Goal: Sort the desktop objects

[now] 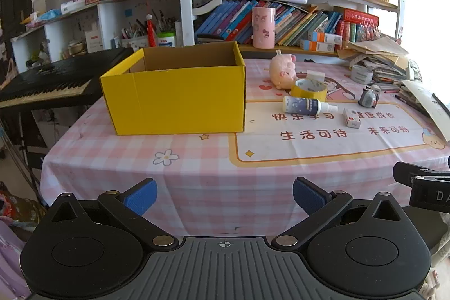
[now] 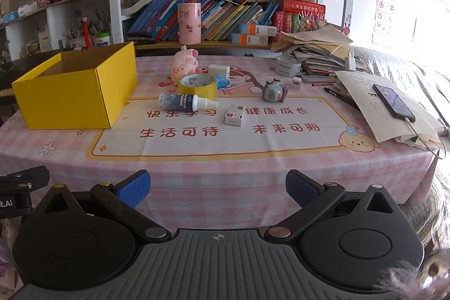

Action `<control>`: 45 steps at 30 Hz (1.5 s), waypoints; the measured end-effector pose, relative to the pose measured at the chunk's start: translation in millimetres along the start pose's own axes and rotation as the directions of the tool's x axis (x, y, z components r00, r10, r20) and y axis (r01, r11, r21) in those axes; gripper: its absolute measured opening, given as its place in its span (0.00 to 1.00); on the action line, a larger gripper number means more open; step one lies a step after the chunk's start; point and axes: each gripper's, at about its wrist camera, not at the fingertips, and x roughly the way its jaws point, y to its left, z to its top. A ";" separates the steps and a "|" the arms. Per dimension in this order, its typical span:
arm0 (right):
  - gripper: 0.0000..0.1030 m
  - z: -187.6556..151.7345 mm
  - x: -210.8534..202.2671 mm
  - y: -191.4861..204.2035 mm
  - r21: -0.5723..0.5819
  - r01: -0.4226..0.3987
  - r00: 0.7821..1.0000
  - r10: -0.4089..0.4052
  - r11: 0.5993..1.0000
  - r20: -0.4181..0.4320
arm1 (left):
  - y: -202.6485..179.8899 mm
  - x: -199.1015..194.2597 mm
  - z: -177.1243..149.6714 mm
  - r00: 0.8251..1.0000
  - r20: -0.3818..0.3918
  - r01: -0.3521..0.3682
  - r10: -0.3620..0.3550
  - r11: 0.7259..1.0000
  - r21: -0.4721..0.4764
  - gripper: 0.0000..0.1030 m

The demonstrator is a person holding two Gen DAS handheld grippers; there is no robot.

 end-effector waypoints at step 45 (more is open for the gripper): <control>1.00 -0.3 2.0 -0.3 0.007 -0.002 1.000 0.002 1.000 0.001 | 2.7 -0.1 0.0 1.000 0.002 -0.011 0.011 1.000 0.006 1.00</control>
